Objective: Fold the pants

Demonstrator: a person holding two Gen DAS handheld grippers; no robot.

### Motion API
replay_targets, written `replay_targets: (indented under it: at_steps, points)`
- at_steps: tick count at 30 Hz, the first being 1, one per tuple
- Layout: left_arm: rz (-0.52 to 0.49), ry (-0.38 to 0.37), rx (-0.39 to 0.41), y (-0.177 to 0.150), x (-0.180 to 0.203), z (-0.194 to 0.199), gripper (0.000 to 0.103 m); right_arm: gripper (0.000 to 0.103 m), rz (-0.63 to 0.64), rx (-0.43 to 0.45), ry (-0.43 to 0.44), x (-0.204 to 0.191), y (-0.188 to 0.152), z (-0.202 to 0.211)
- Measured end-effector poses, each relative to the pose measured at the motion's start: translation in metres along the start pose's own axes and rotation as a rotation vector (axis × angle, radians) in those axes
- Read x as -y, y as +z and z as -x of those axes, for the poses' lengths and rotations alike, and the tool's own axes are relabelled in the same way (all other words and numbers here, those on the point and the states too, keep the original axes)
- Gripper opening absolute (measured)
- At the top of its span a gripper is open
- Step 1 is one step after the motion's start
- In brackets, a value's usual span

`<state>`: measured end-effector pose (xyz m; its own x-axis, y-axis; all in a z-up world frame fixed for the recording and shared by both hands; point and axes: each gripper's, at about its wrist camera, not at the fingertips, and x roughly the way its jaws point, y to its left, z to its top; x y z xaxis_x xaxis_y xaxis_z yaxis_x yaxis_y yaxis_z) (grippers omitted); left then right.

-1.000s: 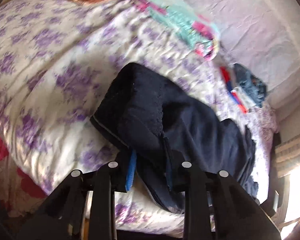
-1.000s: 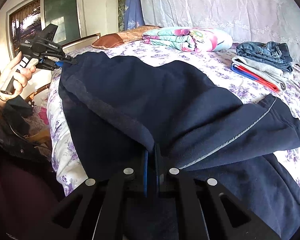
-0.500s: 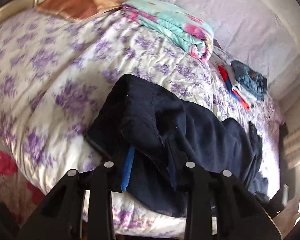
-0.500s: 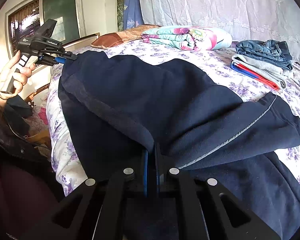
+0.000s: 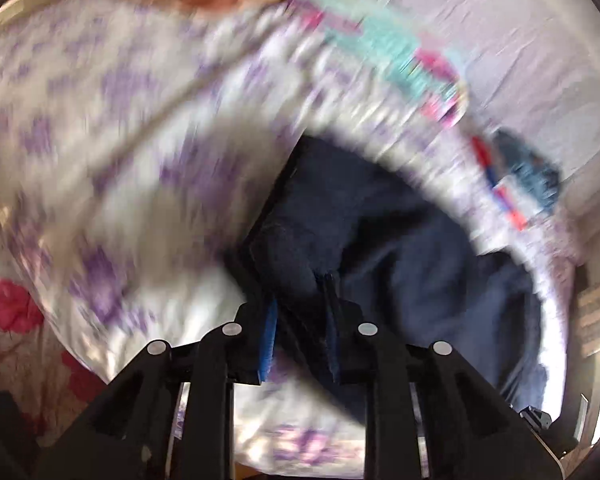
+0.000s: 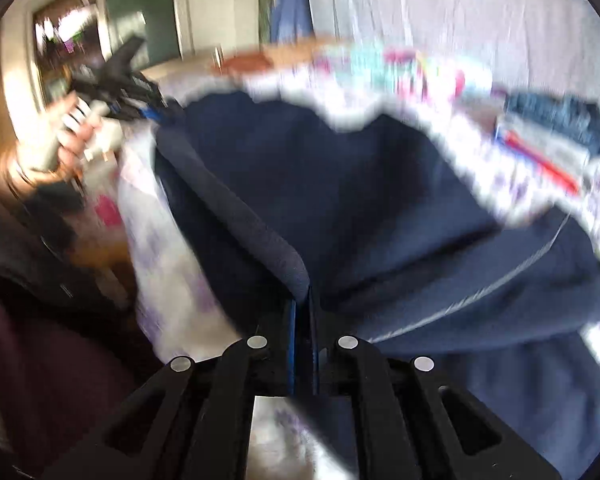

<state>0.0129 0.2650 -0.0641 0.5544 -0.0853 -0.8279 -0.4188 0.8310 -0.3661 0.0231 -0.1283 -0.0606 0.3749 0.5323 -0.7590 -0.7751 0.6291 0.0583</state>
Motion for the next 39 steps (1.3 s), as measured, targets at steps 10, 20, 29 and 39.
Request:
replay_targets:
  at_steps: [10, 20, 29, 39]
  points:
    - [-0.285, 0.139, 0.32, -0.022, 0.067, 0.114, 0.039, 0.08, -0.177, 0.217, -0.223, 0.053, 0.03, 0.102]
    - [-0.633, -0.113, 0.041, -0.09, 0.211, 0.002, 0.052, 0.084, -0.553, -0.151, -0.525, 0.199, 0.089, 0.002]
    - [-0.659, -0.141, -0.041, -0.117, 0.207, -0.036, 0.056, 0.005, -0.563, 0.106, -0.589, 0.178, 0.026, 0.095]
    - [-0.67, -0.168, -0.042, -0.125, 0.206, -0.031, 0.064, 0.026, -0.988, 0.401, -0.507, 0.114, -0.191, 0.144]
